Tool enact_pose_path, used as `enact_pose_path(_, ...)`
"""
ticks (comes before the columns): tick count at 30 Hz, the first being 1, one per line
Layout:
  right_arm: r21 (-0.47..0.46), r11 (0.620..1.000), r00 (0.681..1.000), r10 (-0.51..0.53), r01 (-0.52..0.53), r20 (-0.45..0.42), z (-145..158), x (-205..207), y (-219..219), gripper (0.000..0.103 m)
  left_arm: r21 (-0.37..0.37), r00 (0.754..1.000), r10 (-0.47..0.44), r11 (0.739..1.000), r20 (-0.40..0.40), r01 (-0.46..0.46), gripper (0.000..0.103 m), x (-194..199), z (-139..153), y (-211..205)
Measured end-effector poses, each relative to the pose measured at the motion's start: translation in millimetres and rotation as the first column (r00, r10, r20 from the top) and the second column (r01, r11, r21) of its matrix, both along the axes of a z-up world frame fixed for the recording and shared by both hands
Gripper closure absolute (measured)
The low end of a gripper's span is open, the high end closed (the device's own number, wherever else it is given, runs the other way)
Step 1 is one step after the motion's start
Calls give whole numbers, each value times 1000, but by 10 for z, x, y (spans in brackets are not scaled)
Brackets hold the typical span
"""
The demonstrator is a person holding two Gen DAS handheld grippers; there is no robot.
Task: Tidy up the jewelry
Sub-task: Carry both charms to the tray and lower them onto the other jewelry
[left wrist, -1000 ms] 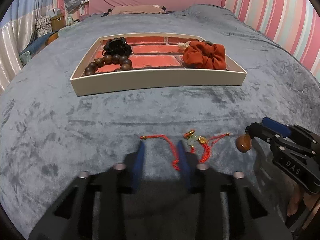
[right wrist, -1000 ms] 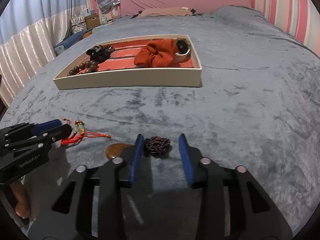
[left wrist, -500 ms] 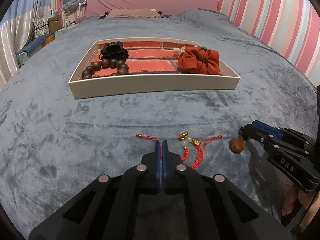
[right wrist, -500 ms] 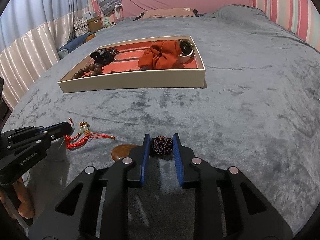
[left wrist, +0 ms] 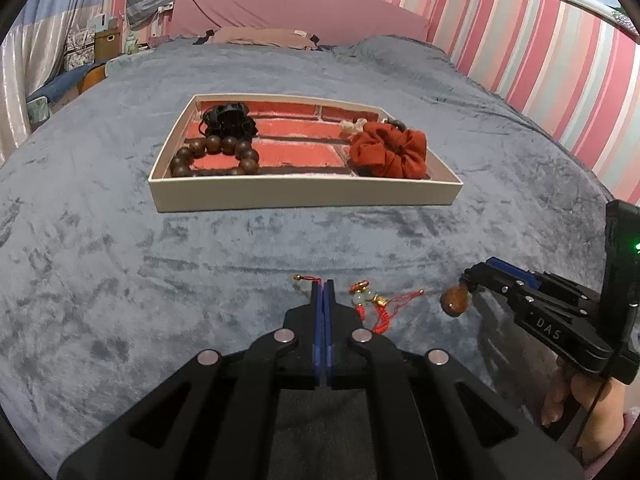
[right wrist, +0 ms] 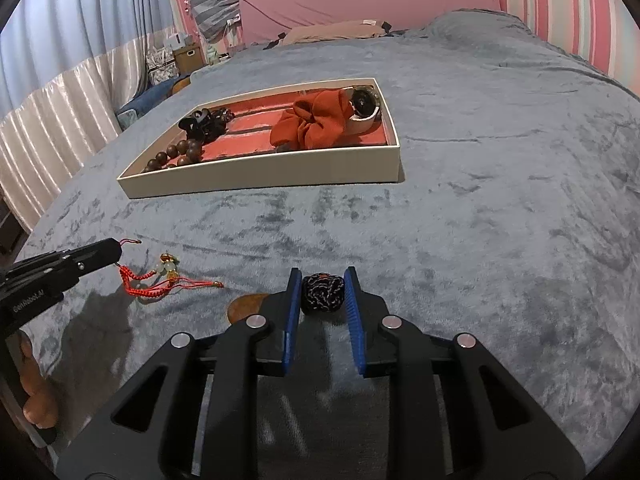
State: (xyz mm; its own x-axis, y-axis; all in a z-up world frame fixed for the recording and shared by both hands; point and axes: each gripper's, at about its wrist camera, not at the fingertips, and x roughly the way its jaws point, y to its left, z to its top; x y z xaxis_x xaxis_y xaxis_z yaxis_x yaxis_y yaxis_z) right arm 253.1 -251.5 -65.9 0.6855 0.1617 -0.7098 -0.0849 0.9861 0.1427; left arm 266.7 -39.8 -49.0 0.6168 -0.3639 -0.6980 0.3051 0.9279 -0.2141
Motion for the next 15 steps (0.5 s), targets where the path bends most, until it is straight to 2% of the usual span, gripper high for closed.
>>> enact_pose_path(6, 1, 1000, 1000, 5, -5, 19, 95, 67, -14, 82, -15, 999, 2, 1000, 35, -1, 102, 78, 181, 22)
enact_pose_path(15, -24, 999, 995, 23, -21, 95, 525, 371, 52, 84, -7, 989, -30, 999, 145, 32, 102, 318, 703, -91)
